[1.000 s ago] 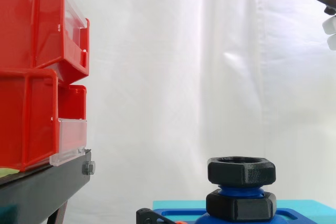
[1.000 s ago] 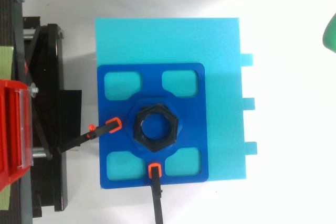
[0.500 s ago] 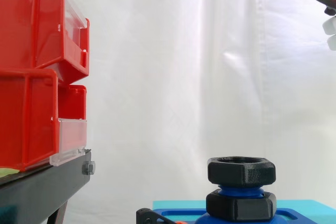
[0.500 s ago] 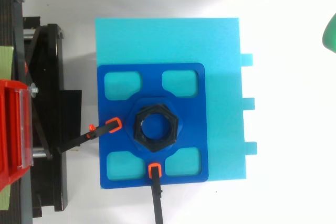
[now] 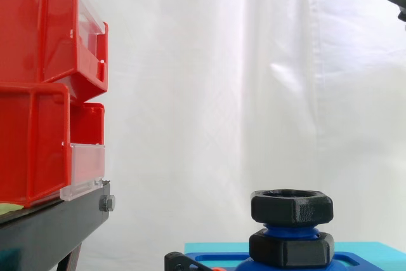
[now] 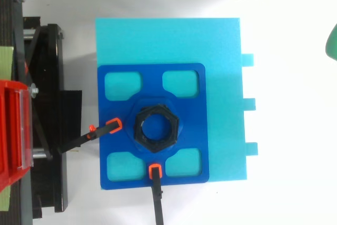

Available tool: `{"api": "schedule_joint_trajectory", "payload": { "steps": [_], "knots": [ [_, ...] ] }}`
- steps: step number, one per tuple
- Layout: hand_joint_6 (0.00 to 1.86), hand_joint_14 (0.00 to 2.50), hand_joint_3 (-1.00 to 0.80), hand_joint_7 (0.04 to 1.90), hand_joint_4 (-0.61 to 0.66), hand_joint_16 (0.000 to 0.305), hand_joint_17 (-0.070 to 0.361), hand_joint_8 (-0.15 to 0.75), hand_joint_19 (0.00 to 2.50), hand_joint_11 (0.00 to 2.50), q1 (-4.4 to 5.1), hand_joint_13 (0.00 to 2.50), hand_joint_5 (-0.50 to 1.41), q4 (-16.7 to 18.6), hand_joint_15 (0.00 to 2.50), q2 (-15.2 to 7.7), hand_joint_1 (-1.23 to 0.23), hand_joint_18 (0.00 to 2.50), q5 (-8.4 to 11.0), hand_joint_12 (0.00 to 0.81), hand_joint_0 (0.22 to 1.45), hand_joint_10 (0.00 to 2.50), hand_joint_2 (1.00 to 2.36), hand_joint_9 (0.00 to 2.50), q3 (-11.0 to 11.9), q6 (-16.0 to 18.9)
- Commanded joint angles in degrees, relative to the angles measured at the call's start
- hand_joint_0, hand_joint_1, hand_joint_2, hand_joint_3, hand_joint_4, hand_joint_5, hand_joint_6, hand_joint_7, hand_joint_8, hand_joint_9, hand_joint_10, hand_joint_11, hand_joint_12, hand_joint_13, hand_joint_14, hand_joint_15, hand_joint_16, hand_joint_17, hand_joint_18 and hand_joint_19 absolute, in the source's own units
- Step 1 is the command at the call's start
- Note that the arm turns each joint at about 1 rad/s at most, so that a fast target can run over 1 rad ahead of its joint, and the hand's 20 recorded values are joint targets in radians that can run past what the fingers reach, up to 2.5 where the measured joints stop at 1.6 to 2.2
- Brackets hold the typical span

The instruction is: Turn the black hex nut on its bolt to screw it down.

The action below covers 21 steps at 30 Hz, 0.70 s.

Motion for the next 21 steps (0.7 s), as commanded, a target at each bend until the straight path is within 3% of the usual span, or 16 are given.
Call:
{"api": "schedule_joint_trajectory", "payload": {
  "steps": [1,5,8,11,14,17,21],
  "knots": [
    [0.5,0.0,-0.5,0.66,0.14,0.044,0.1,0.234,0.24,0.02,0.45,0.3,-0.23,-0.55,0.0,-0.04,-0.49,0.34,0.09,0.307,0.48,0.0,1.0,0.43,0.07,-1.16],
    [0.5,0.0,-0.5,0.65,0.14,0.044,0.1,0.233,0.24,0.03,0.8,0.3,-0.23,0.24,0.01,-0.57,-0.49,0.34,0.62,0.306,0.48,0.0,1.0,0.43,-0.02,-3.27],
    [0.5,0.0,-0.5,0.66,0.13,0.044,0.099,0.233,0.25,0.04,1.07,0.29,-0.23,0.77,0.01,-2.41,-0.49,0.33,1.5,0.305,0.48,0.0,1.0,0.43,0.07,-5.03],
    [0.5,0.0,-0.5,0.67,0.14,0.045,0.101,0.247,0.24,0.07,1.15,0.26,-0.23,1.12,0.0,-4.7,-0.5,0.33,1.24,0.312,0.47,0.0,1.0,0.41,0.07,-5.56],
    [0.5,0.0,-0.5,0.68,0.15,0.048,0.107,0.255,0.23,0.06,1.24,0.23,-0.23,1.73,0.0,-5.58,-0.51,0.34,1.24,0.332,0.46,0.0,1.0,0.37,0.07,-5.82],
    [0.5,0.0,-0.5,0.68,0.15,0.049,0.109,0.258,0.23,0.06,1.51,0.23,-0.23,4.9,0.0,-5.58,-0.51,0.34,1.76,0.338,0.45,0.0,1.0,0.36,0.07,-7.49],
    [0.5,0.0,-0.5,0.68,0.15,0.049,0.111,0.26,0.23,0.05,2.21,0.21,-0.23,9.12,0.0,-5.67,-0.51,0.35,4.57,0.342,0.45,0.0,1.0,0.35,0.07,-13.21]
  ]
}}
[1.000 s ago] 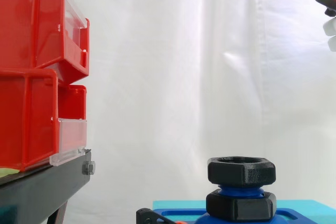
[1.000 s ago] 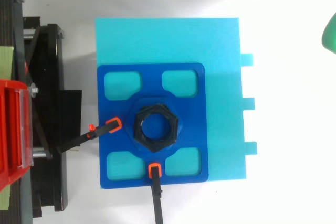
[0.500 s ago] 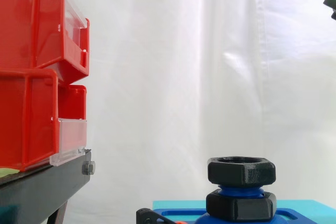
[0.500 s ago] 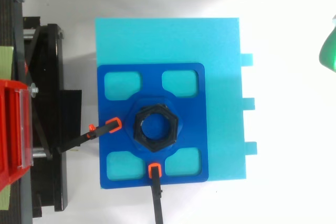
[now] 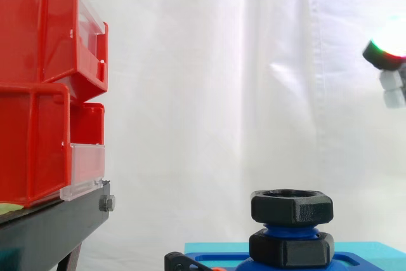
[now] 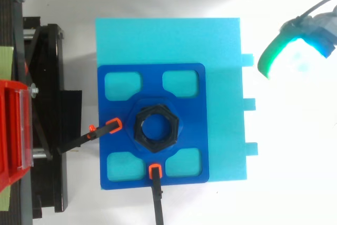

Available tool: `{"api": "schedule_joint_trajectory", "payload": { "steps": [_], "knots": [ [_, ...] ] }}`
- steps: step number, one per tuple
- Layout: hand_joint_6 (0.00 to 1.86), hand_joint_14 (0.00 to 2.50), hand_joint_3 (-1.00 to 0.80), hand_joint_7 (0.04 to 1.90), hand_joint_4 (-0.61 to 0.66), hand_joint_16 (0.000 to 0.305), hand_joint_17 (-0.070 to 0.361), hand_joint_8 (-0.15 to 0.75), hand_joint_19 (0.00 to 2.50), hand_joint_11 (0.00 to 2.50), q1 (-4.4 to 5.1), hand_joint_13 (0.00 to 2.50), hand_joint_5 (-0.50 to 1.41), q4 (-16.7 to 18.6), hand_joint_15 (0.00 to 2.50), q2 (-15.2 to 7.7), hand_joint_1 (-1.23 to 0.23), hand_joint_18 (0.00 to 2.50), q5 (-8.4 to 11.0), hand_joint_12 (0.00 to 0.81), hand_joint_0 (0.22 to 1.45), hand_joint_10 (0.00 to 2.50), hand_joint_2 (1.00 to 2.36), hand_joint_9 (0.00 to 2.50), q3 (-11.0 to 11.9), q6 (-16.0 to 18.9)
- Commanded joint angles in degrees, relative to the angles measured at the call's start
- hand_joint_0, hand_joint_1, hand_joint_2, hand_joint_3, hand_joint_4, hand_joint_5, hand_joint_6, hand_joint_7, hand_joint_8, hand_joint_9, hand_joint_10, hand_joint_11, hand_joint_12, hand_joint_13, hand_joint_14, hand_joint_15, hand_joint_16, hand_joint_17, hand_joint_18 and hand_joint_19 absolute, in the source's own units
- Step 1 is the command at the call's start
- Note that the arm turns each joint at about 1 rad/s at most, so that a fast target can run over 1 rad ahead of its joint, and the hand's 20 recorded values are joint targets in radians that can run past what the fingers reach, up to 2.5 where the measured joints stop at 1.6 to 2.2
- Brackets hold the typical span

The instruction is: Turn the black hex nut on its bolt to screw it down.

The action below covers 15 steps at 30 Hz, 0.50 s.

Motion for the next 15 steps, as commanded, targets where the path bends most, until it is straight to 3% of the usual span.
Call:
{"api": "schedule_joint_trajectory", "payload": {
  "steps": [1,3,6,10,12,13,15],
  "knots": [
    [0.5,0.0,-0.5,0.68,0.16,0.05,0.113,0.26,0.23,0.05,0.67,0.19,-0.23,3.28,0.0,-0.62,-0.51,0.33,2.3,0.343,0.45,0.0,1.0,0.34,0.01,-5.66],
    [0.5,0.0,-0.5,0.68,0.16,0.05,0.113,0.262,0.22,0.06,0.93,0.15,-0.23,3.37,0.0,-2.9,-0.51,0.28,2.57,0.349,0.45,0.0,1.0,0.33,0.89,-9.7],
    [0.5,0.0,-0.5,0.69,0.16,0.051,0.114,0.265,0.22,0.07,0.93,0.11,-0.23,3.28,0.0,-4.4,-0.52,0.25,2.57,0.352,0.45,0.0,1.0,0.32,2.04,-10.85],
    [0.5,0.0,-0.5,0.69,0.17,0.051,0.114,0.265,0.22,0.06,1.02,0.09,-0.22,0.55,0.0,-8.27,-0.53,0.22,2.57,0.351,0.44,0.0,1.0,0.32,6.52,-12.43],
    [0.5,0.0,-0.5,0.69,0.17,0.051,0.115,0.265,0.22,0.06,1.11,0.09,-0.22,-2.35,0.0,-9.41,-0.53,0.22,2.3,0.351,0.44,0.0,1.0,0.31,9.07,-13.4],
    [0.5,0.0,-0.5,0.69,0.17,0.051,0.115,0.267,0.21,0.06,1.11,0.09,-0.22,-4.89,0.0,-11.52,-0.53,0.22,1.6,0.35,0.44,0.0,1.0,0.31,11.7,-13.83],
    [0.5,0.0,-0.5,0.69,0.18,0.051,0.115,0.268,0.22,0.06,1.2,0.09,-0.22,-5.6,0.0,-12.22,-0.53,0.22,1.16,0.351,0.44,0.0,1.0,0.31,12.67,-13.83]
  ]
}}
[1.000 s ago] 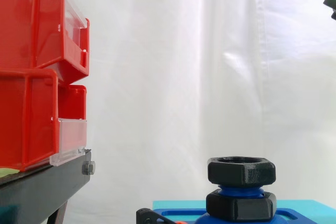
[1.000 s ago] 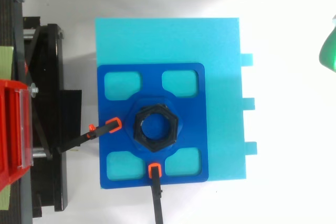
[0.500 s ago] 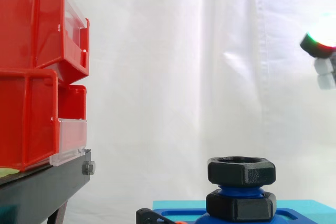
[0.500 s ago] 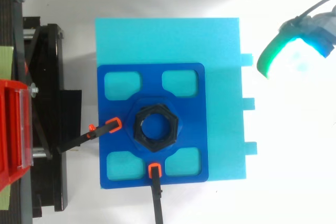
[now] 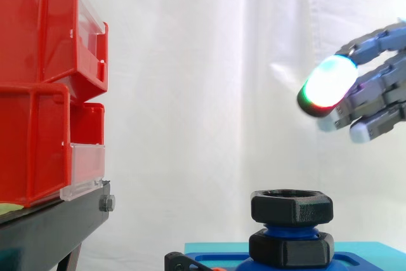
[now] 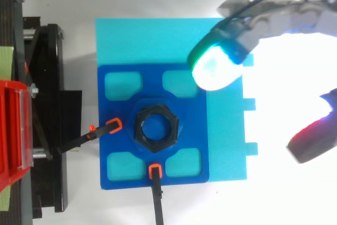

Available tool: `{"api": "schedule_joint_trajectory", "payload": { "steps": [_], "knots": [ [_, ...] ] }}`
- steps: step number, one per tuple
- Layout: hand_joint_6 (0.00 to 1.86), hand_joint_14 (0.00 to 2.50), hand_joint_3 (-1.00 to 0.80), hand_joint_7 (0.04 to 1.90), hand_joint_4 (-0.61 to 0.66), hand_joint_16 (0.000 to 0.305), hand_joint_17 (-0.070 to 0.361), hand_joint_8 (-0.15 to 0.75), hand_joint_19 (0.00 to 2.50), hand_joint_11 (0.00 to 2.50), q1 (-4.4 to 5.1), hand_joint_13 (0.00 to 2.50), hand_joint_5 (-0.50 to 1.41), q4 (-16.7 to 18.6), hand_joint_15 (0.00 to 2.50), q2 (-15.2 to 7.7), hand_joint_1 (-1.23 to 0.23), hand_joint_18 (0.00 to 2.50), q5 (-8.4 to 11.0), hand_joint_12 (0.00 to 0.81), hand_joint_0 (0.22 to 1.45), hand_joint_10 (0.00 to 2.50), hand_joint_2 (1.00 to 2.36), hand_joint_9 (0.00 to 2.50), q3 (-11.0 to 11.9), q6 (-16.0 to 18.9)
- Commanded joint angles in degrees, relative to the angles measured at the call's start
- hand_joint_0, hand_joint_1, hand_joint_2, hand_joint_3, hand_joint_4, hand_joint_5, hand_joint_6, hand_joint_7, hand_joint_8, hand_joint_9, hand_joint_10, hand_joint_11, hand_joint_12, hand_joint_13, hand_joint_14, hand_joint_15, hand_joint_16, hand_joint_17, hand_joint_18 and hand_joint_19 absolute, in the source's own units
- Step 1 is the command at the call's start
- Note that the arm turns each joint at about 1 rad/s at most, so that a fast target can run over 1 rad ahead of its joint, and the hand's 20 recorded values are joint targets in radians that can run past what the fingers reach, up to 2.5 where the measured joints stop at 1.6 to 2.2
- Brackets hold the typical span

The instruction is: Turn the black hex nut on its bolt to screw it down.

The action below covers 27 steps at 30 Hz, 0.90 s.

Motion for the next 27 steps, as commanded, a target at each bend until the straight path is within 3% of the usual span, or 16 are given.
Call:
{"api": "schedule_joint_trajectory", "payload": {
  "steps": [1,7,11,14,21,27],
  "knots": [
    [0.5,0.0,-0.5,0.69,0.18,0.051,0.115,0.269,0.22,0.07,0.08,0.08,-0.22,-3.64,0.0,-2.31,-0.53,0.22,-1.59,0.351,0.44,0.0,1.0,0.31,3.5,-1.54],
    [0.5,0.0,-0.5,0.69,0.18,0.051,0.116,0.27,0.22,0.07,0.6,0.09,-0.22,-0.66,0.0,-2.4,-0.53,0.22,-1.33,0.353,0.44,0.0,1.0,0.31,3.5,-5.41],
    [0.5,0.0,-0.5,0.68,0.18,0.052,0.117,0.272,0.23,0.07,0.87,0.1,-0.22,0.57,0.0,-6.09,-0.53,0.24,-1.51,0.358,0.44,0.0,1.0,0.33,5.97,-7.34],
    [0.5,0.0,-0.5,0.68,0.17,0.053,0.118,0.275,0.24,0.07,0.87,0.13,-0.22,0.4,0.0,-6.7,-0.53,0.27,-1.59,0.36,0.44,0.0,1.0,0.35,7.2,-7.96],
    [0.5,0.0,-0.5,0.67,0.17,0.053,0.119,0.275,0.25,0.06,1.57,0.17,-0.22,2.68,0.0,-6.88,-0.53,0.33,-1.15,0.36,0.45,0.0,1.0,0.35,7.2,-12.18],
    [0.5,0.0,-0.5,0.68,0.17,0.053,0.119,0.279,0.25,0.08,1.66,0.18,-0.22,2.86,0.0,-10.04,-0.52,0.35,-1.42,0.361,0.45,0.0,1.0,0.35,9.13,-12.35]
  ]
}}
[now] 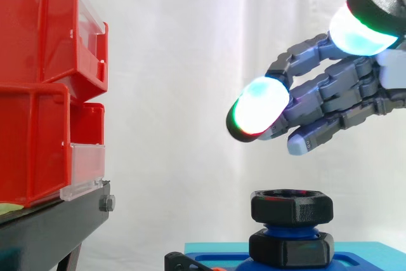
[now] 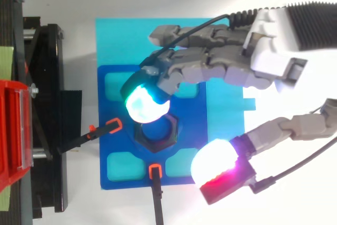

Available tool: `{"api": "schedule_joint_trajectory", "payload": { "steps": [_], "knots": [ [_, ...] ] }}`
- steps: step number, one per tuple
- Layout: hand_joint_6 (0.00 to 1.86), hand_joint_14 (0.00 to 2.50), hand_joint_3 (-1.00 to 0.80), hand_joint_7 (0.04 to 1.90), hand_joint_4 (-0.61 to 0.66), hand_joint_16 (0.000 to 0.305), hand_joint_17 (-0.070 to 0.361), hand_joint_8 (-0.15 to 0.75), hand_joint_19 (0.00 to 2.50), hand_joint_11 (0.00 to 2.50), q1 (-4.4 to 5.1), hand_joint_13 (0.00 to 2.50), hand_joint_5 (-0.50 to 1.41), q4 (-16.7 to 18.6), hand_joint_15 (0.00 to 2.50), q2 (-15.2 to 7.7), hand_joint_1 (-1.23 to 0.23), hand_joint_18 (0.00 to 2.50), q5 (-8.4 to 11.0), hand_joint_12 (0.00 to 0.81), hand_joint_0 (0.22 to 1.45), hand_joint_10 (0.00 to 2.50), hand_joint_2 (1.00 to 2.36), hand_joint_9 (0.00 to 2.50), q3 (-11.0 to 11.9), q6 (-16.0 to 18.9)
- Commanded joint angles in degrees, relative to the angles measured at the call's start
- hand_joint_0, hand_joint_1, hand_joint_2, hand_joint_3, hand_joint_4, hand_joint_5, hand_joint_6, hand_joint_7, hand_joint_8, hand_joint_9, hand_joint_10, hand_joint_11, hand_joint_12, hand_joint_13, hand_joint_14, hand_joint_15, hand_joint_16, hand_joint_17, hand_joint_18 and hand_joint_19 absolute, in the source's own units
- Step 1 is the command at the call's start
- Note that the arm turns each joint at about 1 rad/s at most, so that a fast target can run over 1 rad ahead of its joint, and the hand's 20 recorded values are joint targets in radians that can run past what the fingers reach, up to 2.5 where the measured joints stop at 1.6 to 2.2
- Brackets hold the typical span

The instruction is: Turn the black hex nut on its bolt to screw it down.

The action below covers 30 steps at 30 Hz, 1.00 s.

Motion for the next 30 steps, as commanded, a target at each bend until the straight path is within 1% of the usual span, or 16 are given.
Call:
{"api": "schedule_joint_trajectory", "payload": {
  "steps": [1,2,3,6,7,8,10,11,13,15,17,19,22,27,28,30],
  "knots": [
    [0.5,0.0,-0.5,0.68,0.17,0.053,0.119,0.281,0.25,0.08,0.04,0.18,-0.22,-0.58,0.0,-1.87,-0.52,0.36,-0.41,0.362,0.45,0.0,1.0,0.35,1.38,-0.13],
    [0.5,0.0,-0.5,0.69,0.18,0.053,0.119,0.281,0.25,0.09,0.04,0.19,-0.22,-0.93,0.0,-2.66,-0.52,0.36,-0.14,0.362,0.45,0.0,1.0,0.35,2.26,-0.22],
    [0.5,0.0,-0.5,0.7,0.18,0.053,0.119,0.28,0.25,0.09,0.04,0.19,-0.22,-1.2,0.0,-2.84,-0.52,0.36,-0.06,0.361,0.45,0.0,1.0,0.35,2.7,-0.22],
    [0.5,0.0,-0.5,0.71,0.18,0.053,0.12,0.281,0.25,0.1,0.04,0.19,-0.22,-1.99,0.0,-2.92,-0.52,0.37,-0.14,0.361,0.45,0.0,1.0,0.34,2.87,-0.75],
    [0.5,0.0,-0.5,0.72,0.18,0.053,0.12,0.281,0.25,0.1,0.12,0.19,-0.22,-1.99,0.0,-2.92,-0.52,0.37,-0.32,0.361,0.45,0.0,1.0,0.34,3.14,-2.77],
    [0.5,0.0,-0.5,0.72,0.18,0.053,0.12,0.281,0.25,0.1,0.12,0.19,-0.22,-1.81,0.0,-3.1,-0.52,0.37,-0.23,0.361,0.45,0.0,1.0,0.33,3.14,-3.65],
    [0.5,0.0,-0.5,0.72,0.18,0.053,0.119,0.282,0.26,0.1,0.12,0.2,-0.22,-1.55,0.0,-3.8,-0.52,0.37,-0.06,0.361,0.45,0.0,1.0,0.33,3.14,-4.09],
    [0.5,0.0,-0.5,0.72,0.18,0.053,0.119,0.282,0.25,0.1,0.12,0.2,-0.22,-1.37,0.0,-3.98,-0.52,0.37,-0.32,0.361,0.45,0.0,1.0,0.33,3.49,-4.44],
    [0.5,0.0,-0.5,0.72,0.18,0.053,0.12,0.282,0.25,0.1,0.12,0.2,-0.22,-1.2,0.0,-4.51,-0.52,0.38,-0.32,0.36,0.45,0.0,1.0,0.33,3.49,-4.44],
    [0.5,0.0,-0.5,0.73,0.18,0.053,0.12,0.282,0.25,0.1,0.3,0.2,-0.22,-0.67,0.0,-4.95,-0.51,0.38,-0.32,0.361,0.45,0.0,1.0,0.33,4.02,-4.44],
    [0.5,0.0,-0.5,0.73,0.18,0.053,0.12,0.283,0.25,0.12,0.3,0.21,-0.22,-0.58,0.0,-4.95,-0.51,0.39,-0.32,0.362,0.45,0.0,1.0,0.33,4.1,-4.44],
    [0.5,0.0,-0.5,0.74,0.18,0.053,0.12,0.283,0.26,0.11,0.65,0.21,-0.22,-0.49,0.0,-4.95,-0.51,0.39,-0.14,0.362,0.45,0.0,1.0,0.33,4.1,-4.53],
    [0.5,0.0,-0.5,0.75,0.18,0.053,0.12,0.285,0.26,0.12,0.74,0.21,-0.22,-0.4,0.0,-4.95,-0.51,0.4,-0.14,0.362,0.45,0.0,1.0,0.34,4.02,-4.96],
    [0.5,0.0,-0.5,0.77,0.18,0.053,0.12,0.285,0.26,0.12,1.09,0.23,-0.22,1.35,0.0,-4.95,-0.51,0.41,0.12,0.363,0.45,0.0,1.0,0.34,4.02,-6.37],
    [0.5,0.0,-0.5,0.79,0.18,0.053,0.12,0.286,0.26,0.13,1.18,0.23,-0.22,1.62,0.0,-5.21,-0.51,0.41,0.21,0.364,0.45,0.0,1.0,0.34,4.1,-6.46],
    [0.5,0.0,-0.5,0.8,0.18,0.053,0.12,0.285,0.26,0.14,1.27,0.24,-0.22,1.79,0.0,-6.7,-0.51,0.43,0.74,0.362,0.45,0.01,1.0,0.34,4.54,-6.46]
  ]
}}
